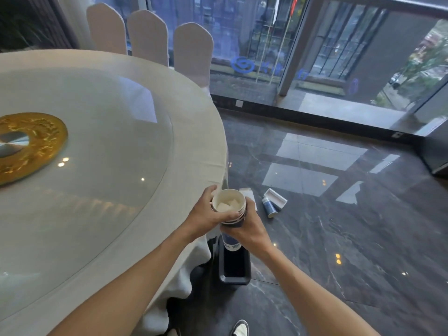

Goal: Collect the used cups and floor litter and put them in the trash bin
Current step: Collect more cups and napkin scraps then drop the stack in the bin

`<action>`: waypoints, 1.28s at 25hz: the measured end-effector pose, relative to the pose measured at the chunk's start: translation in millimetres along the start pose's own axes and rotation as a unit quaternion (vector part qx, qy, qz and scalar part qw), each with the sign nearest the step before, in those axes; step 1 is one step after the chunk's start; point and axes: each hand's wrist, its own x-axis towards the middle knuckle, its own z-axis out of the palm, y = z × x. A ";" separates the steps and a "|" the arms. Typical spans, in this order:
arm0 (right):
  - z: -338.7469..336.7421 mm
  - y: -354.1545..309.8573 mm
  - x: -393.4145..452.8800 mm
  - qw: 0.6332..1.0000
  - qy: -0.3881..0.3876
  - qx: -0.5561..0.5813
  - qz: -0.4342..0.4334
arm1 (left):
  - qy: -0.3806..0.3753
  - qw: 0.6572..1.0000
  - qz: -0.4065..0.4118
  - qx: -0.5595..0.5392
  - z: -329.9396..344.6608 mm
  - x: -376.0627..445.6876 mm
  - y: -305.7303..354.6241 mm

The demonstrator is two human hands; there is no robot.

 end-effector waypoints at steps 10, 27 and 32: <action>-58.0 45.6 17.9 0.999 -0.026 -0.018 0.017 | 0.034 0.993 -0.071 -0.091 69.9 30.3 -23.6; 35.8 255.7 106.3 0.957 -0.067 0.043 0.280 | 0.036 0.942 -0.324 -0.084 155.0 113.2 -262.8; 73.2 332.7 130.3 0.956 -0.119 -0.038 0.266 | 0.077 0.921 -0.377 -0.064 186.4 136.8 -347.5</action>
